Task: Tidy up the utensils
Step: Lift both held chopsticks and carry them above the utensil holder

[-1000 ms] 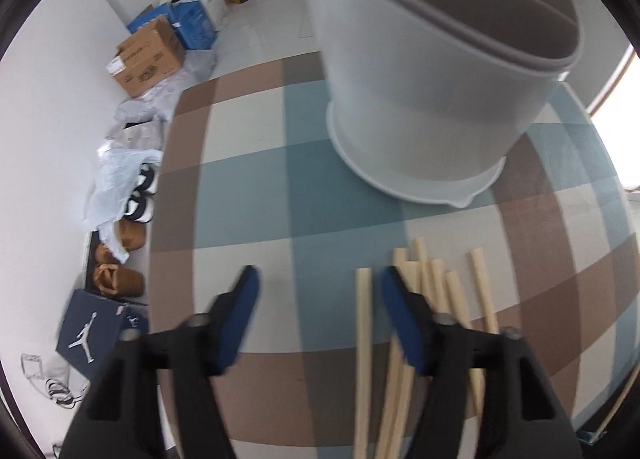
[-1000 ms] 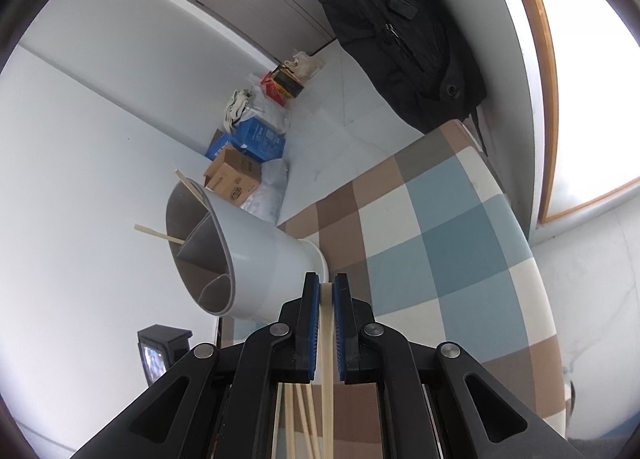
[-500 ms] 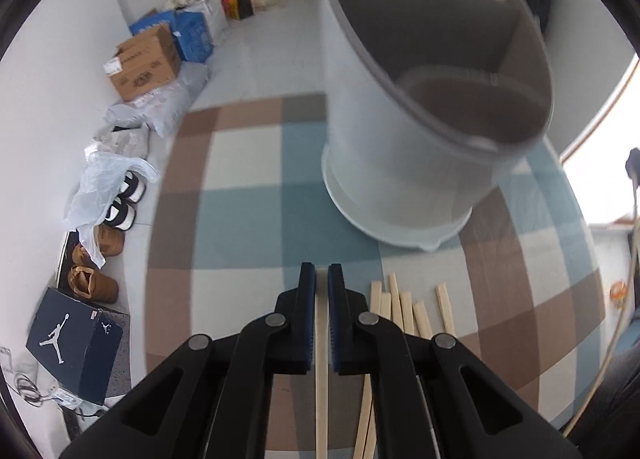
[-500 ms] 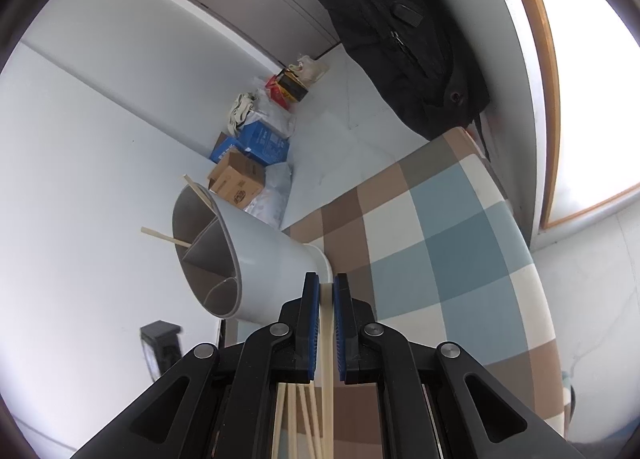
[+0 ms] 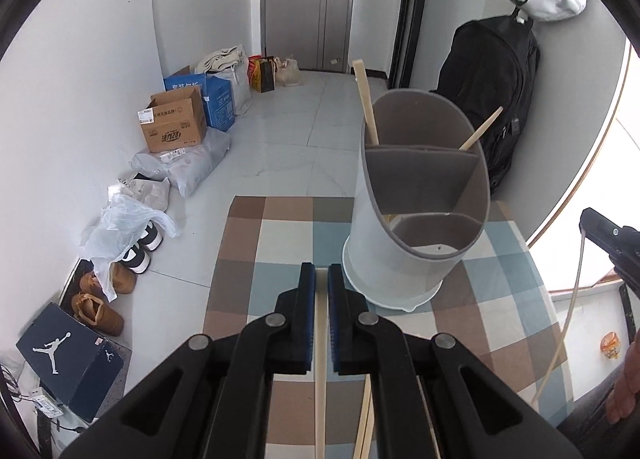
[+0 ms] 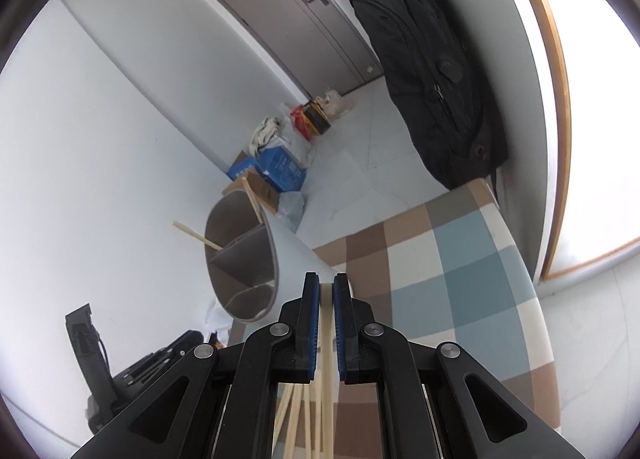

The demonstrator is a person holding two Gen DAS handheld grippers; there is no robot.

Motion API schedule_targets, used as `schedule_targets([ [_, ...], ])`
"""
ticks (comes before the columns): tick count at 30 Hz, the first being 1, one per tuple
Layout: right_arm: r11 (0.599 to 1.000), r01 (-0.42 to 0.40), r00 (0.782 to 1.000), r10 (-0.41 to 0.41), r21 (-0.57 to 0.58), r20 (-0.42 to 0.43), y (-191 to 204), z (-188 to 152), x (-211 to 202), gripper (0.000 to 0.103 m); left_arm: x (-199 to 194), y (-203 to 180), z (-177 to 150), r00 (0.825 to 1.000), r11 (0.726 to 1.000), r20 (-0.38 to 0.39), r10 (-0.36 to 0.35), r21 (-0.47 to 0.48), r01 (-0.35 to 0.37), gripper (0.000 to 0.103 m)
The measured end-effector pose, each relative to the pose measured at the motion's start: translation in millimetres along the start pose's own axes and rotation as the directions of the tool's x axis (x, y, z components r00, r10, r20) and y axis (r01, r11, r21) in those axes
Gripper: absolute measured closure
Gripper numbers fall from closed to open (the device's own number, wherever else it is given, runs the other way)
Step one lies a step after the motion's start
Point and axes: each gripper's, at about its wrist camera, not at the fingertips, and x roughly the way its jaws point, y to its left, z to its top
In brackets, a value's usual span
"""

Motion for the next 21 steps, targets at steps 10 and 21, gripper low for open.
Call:
schedule_targets([
  [10, 0.993, -0.02, 0.996, 0.03, -0.117, 0.086, 38.8, 10.1, -12.7, 0.097, -22.7, -2.8, 9.4, 0.998, 0.999, 0.042, -0.036, 0.023, 0.035, 0.101],
  [21, 0.983, -0.047, 0.989, 0.072, -0.178, 0.133, 68.2, 29.2, -21.6, 0.097, -44.5, -14.6, 34.4, 0.992, 0.995, 0.087, -0.092, 0.057, 0.087, 0.101],
])
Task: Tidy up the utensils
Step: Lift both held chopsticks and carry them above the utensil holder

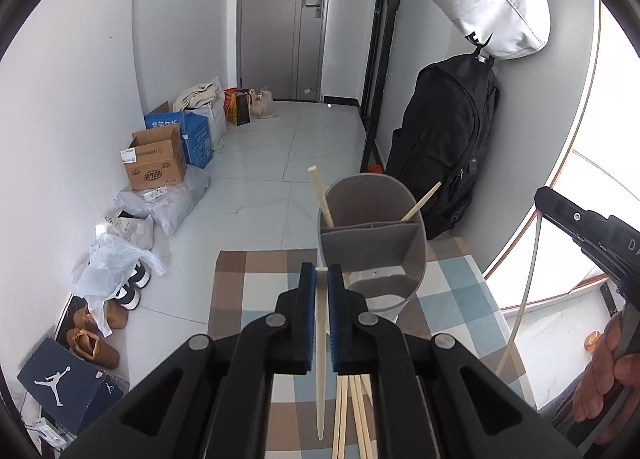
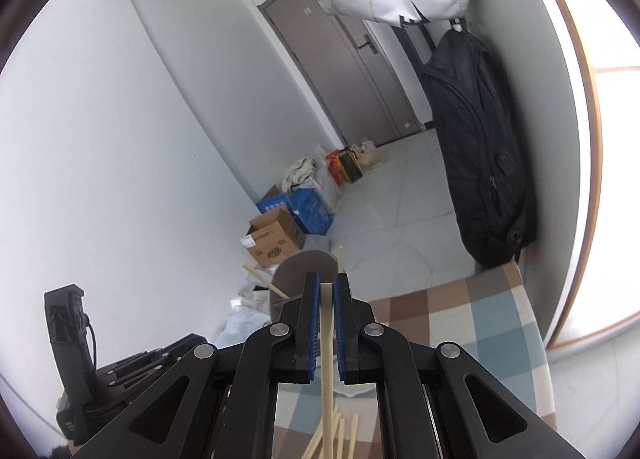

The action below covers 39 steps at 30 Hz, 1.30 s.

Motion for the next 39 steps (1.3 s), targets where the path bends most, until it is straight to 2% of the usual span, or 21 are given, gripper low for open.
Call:
schedule_targets([
  [6, 1.0, -0.006, 1.0, 0.006, -0.013, 0.025, 7.0, 17.0, 1.0, 0.097, -8.6, 1.0, 17.7, 1.0, 0.999, 0.009, -0.028, -0.037, 0.028, 0.101],
  [10, 0.999, -0.021, 0.998, 0.022, -0.028, 0.055, 16.1, 42.1, 4.0, 0.097, -20.8, -3.7, 43.9, 0.997, 0.997, 0.042, -0.057, -0.052, 0.059, 0.101],
  [15, 0.996, -0.043, 0.994, 0.05, -0.074, 0.101, 35.5, 78.7, 12.0, 0.097, -32.7, -9.9, 86.0, 0.99, 0.995, 0.12, -0.073, -0.058, 0.08, 0.101],
  [22, 0.99, -0.037, 0.988, 0.057, -0.136, 0.146, 60.8, 115.1, 38.8, 0.097, -17.5, -2.8, 125.8, 0.982, 0.992, 0.176, -0.067, -0.091, 0.084, 0.101],
  [29, 0.986, 0.003, 0.981, 0.03, -0.167, 0.192, 67.8, 128.6, 79.6, 0.097, 7.1, 9.2, 134.8, 0.98, 0.989, 0.186, -0.07, -0.114, 0.092, 0.101],
  [35, 0.986, 0.034, 0.977, 0.002, -0.163, 0.215, 58.3, 128.6, 111.8, 0.097, 24.5, 13.9, 139.0, 0.98, 0.99, 0.19, -0.063, -0.112, 0.086, 0.101],
  [39, 0.984, 0.046, 0.977, -0.009, -0.17, 0.212, 54.0, 123.4, 129.8, 0.097, 40.5, 16.4, 138.1, 0.984, 0.99, 0.166, -0.07, -0.111, 0.089, 0.101],
])
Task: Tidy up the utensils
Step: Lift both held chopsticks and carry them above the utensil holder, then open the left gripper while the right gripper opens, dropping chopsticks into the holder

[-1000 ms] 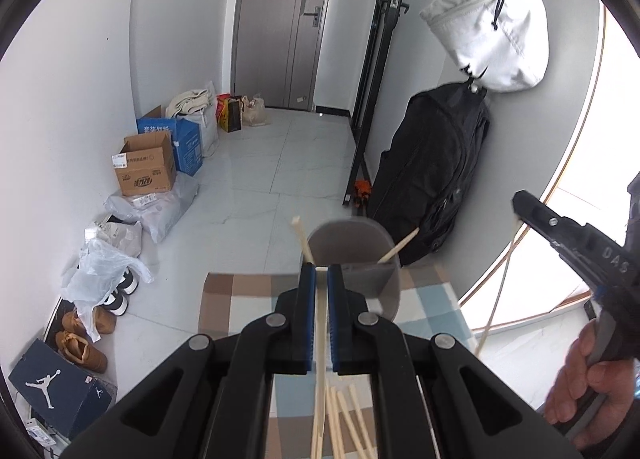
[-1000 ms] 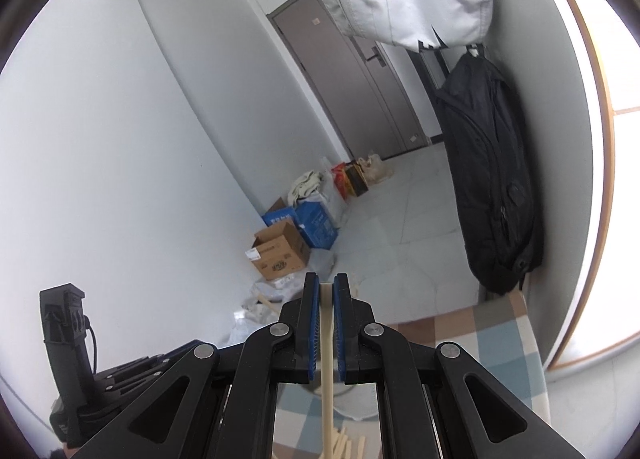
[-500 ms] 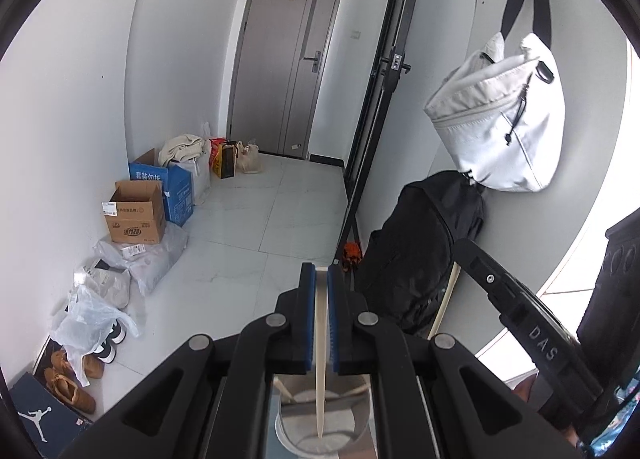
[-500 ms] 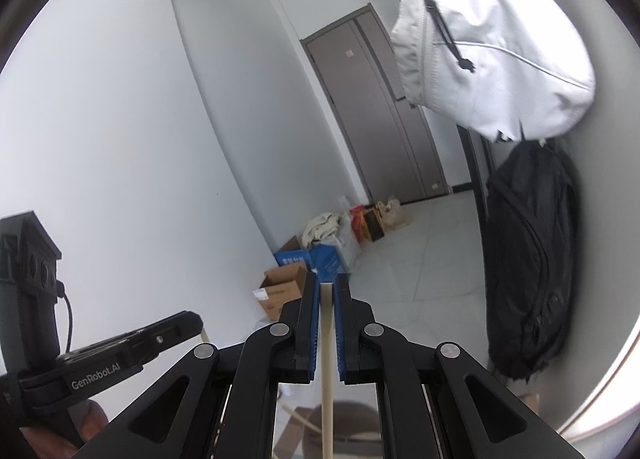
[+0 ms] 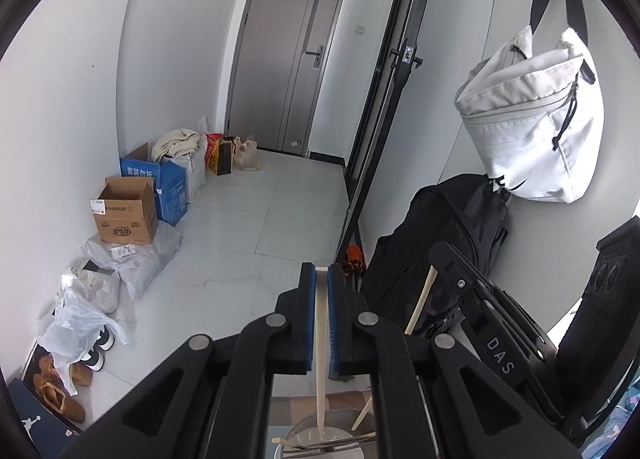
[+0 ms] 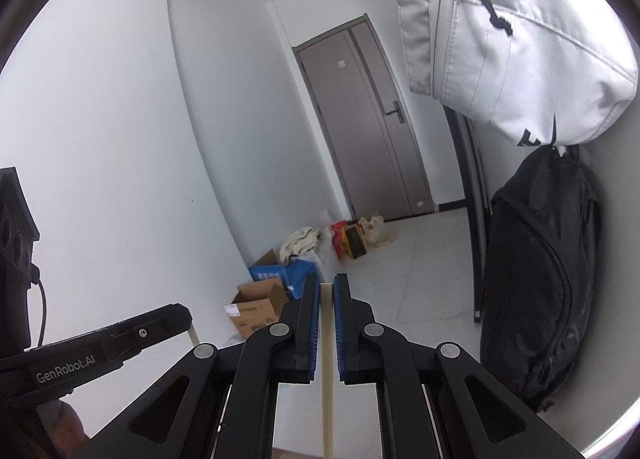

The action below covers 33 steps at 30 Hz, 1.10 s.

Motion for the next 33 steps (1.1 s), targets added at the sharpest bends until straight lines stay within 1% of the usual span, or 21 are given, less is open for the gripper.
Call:
schedule_targets([
  [3, 1.0, 0.01, 1.0, -0.01, -0.005, 0.013, -2.4, -7.7, 6.7, 0.097, 7.0, 2.7, -5.7, 1.0, 1.0, 0.004, -0.014, 0.002, 0.014, 0.101],
  [5, 1.0, 0.012, 1.0, -0.012, -0.014, 0.024, -1.9, -14.5, 7.9, 0.097, 12.0, 2.5, -10.4, 1.0, 1.0, -0.007, -0.014, 0.003, 0.014, 0.101],
  [8, 1.0, 0.014, 1.0, -0.013, -0.024, 0.025, -1.1, -27.3, 7.6, 0.097, 18.1, 3.9, -21.2, 0.999, 0.999, -0.023, -0.032, -0.004, 0.032, 0.101],
  [10, 1.0, -0.003, 1.0, 0.004, -0.021, 0.005, -1.2, -35.9, 7.8, 0.097, 18.8, 5.2, -27.4, 0.999, 0.999, -0.025, -0.035, 0.001, 0.035, 0.101],
  [11, 0.999, -0.015, 1.0, 0.016, -0.029, 0.01, -0.5, -40.0, 5.0, 0.097, 17.9, 5.4, -27.8, 0.999, 0.999, -0.018, -0.04, 0.004, 0.04, 0.101],
  [14, 0.996, -0.027, 0.999, 0.029, -0.083, 0.016, 5.1, -46.0, -3.3, 0.097, 15.3, 7.7, -27.3, 0.998, 0.999, -0.018, -0.054, 0.001, 0.054, 0.101],
  [16, 0.996, -0.05, 0.999, 0.05, -0.07, 0.006, 3.8, -49.2, -10.5, 0.097, 14.2, 9.7, -27.8, 0.996, 0.996, -0.035, -0.087, -0.006, 0.086, 0.101],
  [18, 0.997, -0.066, 0.998, 0.066, -0.05, -0.011, 0.4, -51.2, -15.6, 0.097, 11.0, 9.7, -28.5, 0.995, 0.996, -0.037, -0.093, 0.001, 0.093, 0.101],
  [20, 0.996, -0.09, 0.996, 0.09, -0.023, -0.029, -5.1, -52.7, -23.0, 0.095, 10.2, 9.7, -28.5, 0.989, 0.991, -0.063, -0.136, -0.004, 0.136, 0.101],
  [22, 0.995, -0.104, 0.994, 0.104, 0.009, -0.038, -12.1, -52.6, -33.8, 0.094, 10.6, 10.2, -26.6, 0.976, 0.983, -0.116, -0.183, -0.016, 0.182, 0.101],
  [23, 0.991, -0.127, 0.99, 0.128, 0.031, -0.052, -16.6, -52.6, -39.9, 0.092, 10.2, 9.4, -25.4, 0.971, 0.982, -0.146, -0.187, -0.014, 0.187, 0.101],
  [24, 0.989, -0.142, 0.987, 0.146, 0.048, -0.069, -19.6, -52.3, -43.1, 0.089, 9.4, 9.5, -25.0, 0.97, 0.983, -0.161, -0.184, -0.014, 0.184, 0.101],
  [25, 0.986, -0.154, 0.983, 0.16, 0.07, -0.085, -23.5, -52.8, -48.1, 0.079, 7.0, 10.4, -24.3, 0.968, 0.983, -0.17, -0.184, -0.017, 0.183, 0.101],
  [26, 0.983, -0.16, 0.981, 0.168, 0.089, -0.093, -26.9, -52.7, -52.5, 0.063, 3.8, 12.4, -24.0, 0.966, 0.982, -0.18, -0.187, -0.028, 0.185, 0.098],
  [27, 0.979, -0.166, 0.98, 0.177, 0.119, -0.092, -31.4, -51.6, -59.8, 0.056, 0.9, 14.3, -22.9, 0.964, 0.982, -0.19, -0.186, -0.043, 0.181, 0.096],
  [28, 0.975, -0.171, 0.979, 0.184, 0.14, -0.086, -35.6, -50.4, -65.2, 0.05, -2.8, 16.0, -23.8, 0.965, 0.984, -0.192, -0.179, -0.052, 0.172, 0.09],
  [29, 0.973, -0.168, 0.98, 0.183, 0.161, -0.082, -40.2, -48.9, -73.5, 0.047, -5.6, 16.0, -26.5, 0.967, 0.985, -0.191, -0.169, -0.055, 0.161, 0.082],
  [30, 0.971, -0.16, 0.982, 0.176, 0.18, -0.074, -44.3, -47.1, -82.5, 0.044, -9.5, 15.8, -27.3, 0.971, 0.988, -0.189, -0.149, -0.055, 0.141, 0.078],
  [31, 0.969, -0.157, 0.983, 0.173, 0.191, -0.067, -47.2, -45.1, -89.4, 0.033, -14.5, 13.9, -29.0, 0.975, 0.992, -0.184, -0.124, -0.045, 0.118, 0.07],
  [32, 0.969, -0.153, 0.984, 0.168, 0.196, -0.063, -49.1, -43.1, -95.5, 0.028, -18.3, 12.6, -32.6, 0.978, 0.993, -0.176, -0.114, -0.038, 0.109, 0.066],
  [33, 0.969, -0.145, 0.985, 0.16, 0.199, -0.061, -50.6, -41.3, -103.1, 0.028, -21.9, 10.8, -34.2, 0.98, 0.994, -0.17, -0.108, -0.035, 0.103, 0.065],
])
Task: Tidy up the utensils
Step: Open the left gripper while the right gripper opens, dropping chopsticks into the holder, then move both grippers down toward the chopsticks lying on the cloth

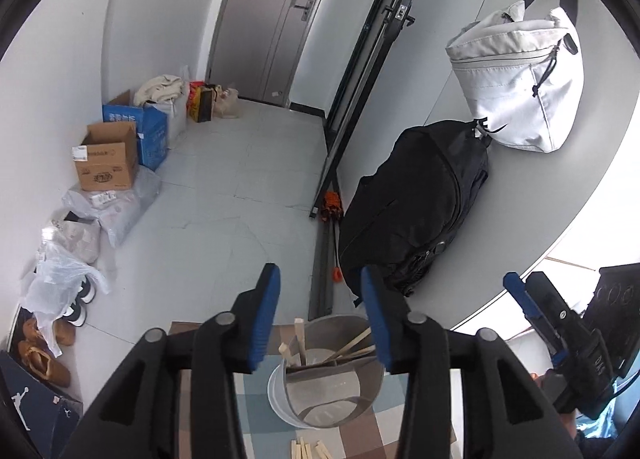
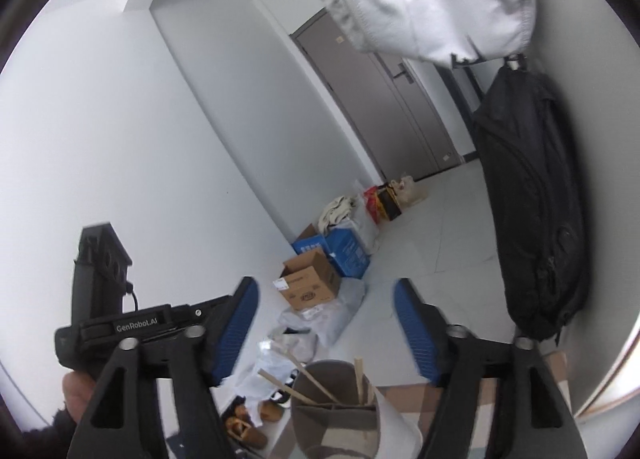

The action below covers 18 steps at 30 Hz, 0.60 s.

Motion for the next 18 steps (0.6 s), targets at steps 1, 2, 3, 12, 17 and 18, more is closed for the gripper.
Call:
schedule_targets([
  [1, 1.0, 0.006, 1.0, -0.006, 0.0, -0.001, -0.1, 0.7, -5.4, 0.028, -3.8, -5.2, -3.7, 1.0, 1.0, -0.003, 0.016, 0.006, -0.016, 0.064],
  [2, 1.0, 0.012, 1.0, -0.012, -0.006, -0.006, 1.5, 1.6, -10.3, 0.027, -5.5, -7.4, -5.6, 1.0, 1.0, -0.007, 0.028, 0.011, -0.028, 0.064],
  [3, 1.0, 0.015, 1.0, -0.016, -0.014, -0.011, 3.5, 1.9, -14.5, 0.026, -8.9, -11.6, -8.4, 0.999, 0.999, -0.005, 0.036, 0.016, -0.036, 0.064],
  [12, 0.999, 0.033, 0.999, -0.033, -0.043, 0.003, 26.2, 0.3, -53.5, 0.006, -49.7, -38.7, -23.1, 0.985, 0.99, 0.11, 0.131, 0.029, -0.135, 0.039],
  [17, 1.0, 0.015, 1.0, -0.015, -0.017, -0.011, 31.7, -1.1, -70.8, 0.0, -63.9, -49.5, -31.6, 0.98, 0.988, 0.14, 0.138, 0.042, -0.145, 0.027],
  [18, 1.0, 0.007, 1.0, -0.008, -0.01, -0.015, 32.9, -3.2, -75.2, 0.0, -66.1, -50.7, -33.6, 0.98, 0.988, 0.145, 0.139, 0.046, -0.147, 0.027],
])
